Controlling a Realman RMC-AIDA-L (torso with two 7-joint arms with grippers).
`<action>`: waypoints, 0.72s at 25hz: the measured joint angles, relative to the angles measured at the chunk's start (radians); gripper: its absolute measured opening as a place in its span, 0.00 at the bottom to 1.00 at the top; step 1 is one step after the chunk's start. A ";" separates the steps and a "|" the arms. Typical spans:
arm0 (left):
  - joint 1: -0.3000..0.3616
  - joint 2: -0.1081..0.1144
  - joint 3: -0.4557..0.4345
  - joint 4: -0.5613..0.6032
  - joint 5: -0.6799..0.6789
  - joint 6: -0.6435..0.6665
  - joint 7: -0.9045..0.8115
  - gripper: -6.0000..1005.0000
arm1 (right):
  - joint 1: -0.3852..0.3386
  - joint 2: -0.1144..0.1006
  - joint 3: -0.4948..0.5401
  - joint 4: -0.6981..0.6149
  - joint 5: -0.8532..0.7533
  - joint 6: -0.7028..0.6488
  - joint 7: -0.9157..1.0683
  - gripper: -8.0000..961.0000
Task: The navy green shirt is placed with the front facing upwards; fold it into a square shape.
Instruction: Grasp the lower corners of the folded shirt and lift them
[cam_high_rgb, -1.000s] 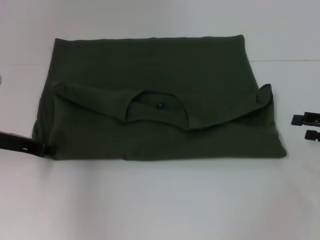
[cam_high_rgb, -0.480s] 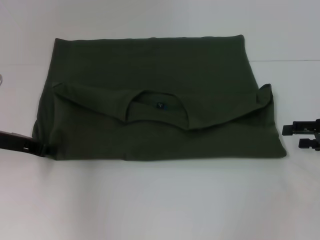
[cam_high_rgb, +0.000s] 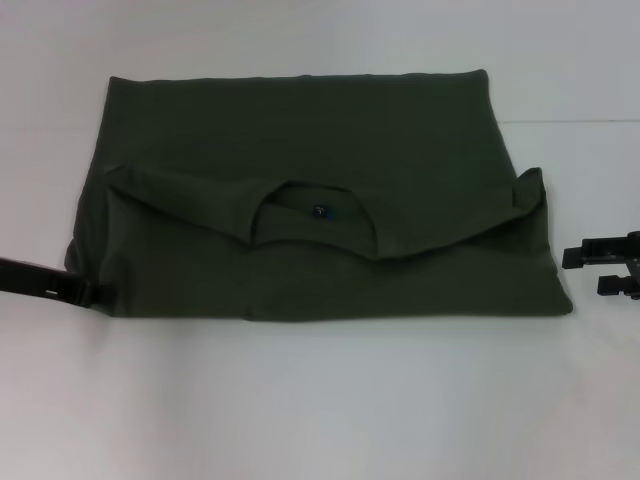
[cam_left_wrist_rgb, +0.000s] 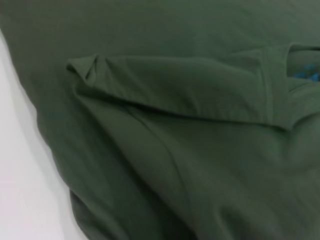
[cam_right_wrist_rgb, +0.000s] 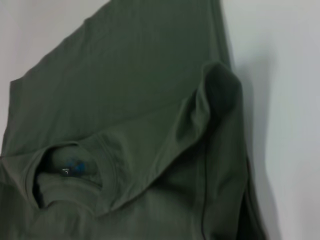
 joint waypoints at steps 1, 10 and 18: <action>-0.001 0.001 -0.011 0.002 0.000 0.009 -0.001 0.05 | 0.005 -0.004 -0.002 -0.002 -0.007 -0.004 0.012 0.87; 0.002 0.006 -0.061 -0.011 0.000 0.027 0.015 0.06 | 0.090 -0.026 -0.034 -0.011 -0.157 -0.029 0.120 0.87; 0.010 0.000 -0.096 -0.012 -0.001 0.031 0.042 0.06 | 0.126 0.006 -0.034 -0.026 -0.157 -0.013 0.098 0.87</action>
